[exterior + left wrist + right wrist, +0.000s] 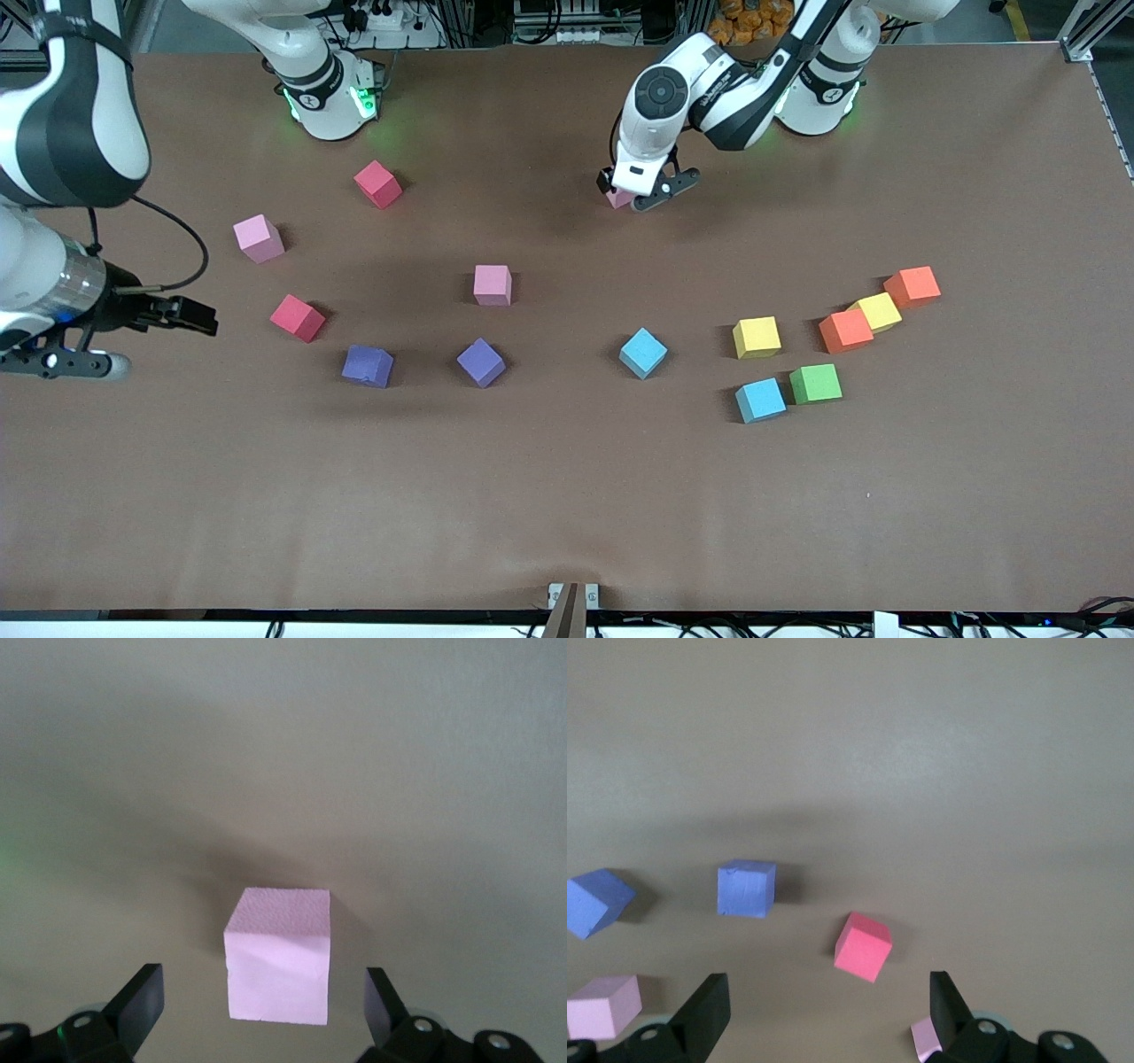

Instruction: Form number 2 with 11 blocks

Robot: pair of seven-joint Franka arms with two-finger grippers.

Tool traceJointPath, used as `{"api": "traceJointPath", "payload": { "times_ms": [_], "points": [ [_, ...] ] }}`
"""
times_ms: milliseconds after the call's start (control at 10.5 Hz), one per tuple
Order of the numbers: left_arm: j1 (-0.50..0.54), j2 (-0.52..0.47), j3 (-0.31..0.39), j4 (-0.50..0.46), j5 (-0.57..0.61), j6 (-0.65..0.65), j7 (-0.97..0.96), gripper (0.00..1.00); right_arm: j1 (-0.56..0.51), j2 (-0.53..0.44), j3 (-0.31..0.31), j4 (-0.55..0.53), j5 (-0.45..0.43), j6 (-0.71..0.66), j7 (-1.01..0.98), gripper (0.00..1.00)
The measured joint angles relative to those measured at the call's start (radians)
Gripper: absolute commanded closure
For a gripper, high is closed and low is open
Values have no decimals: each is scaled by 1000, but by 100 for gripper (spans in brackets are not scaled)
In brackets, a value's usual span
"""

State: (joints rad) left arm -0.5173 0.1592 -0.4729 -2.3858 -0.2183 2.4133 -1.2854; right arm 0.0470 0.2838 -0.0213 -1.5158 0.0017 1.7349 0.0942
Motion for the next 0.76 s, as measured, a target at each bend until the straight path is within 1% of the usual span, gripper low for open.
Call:
{"api": "traceJointPath", "payload": {
  "times_ms": [191, 478, 765],
  "points": [
    [-29, 9, -4, -22, 0, 38, -9, 0, 3, 55, 0, 2, 0, 27, 0, 0],
    [-32, 32, -4, -24, 0, 66, -9, 0, 17, 87, 1, 5, 0, 38, 0, 0],
    [-41, 63, -4, -25, 0, 103, -9, 0, 70, 126, 2, 5, 0, 49, 0, 0]
  ]
}}
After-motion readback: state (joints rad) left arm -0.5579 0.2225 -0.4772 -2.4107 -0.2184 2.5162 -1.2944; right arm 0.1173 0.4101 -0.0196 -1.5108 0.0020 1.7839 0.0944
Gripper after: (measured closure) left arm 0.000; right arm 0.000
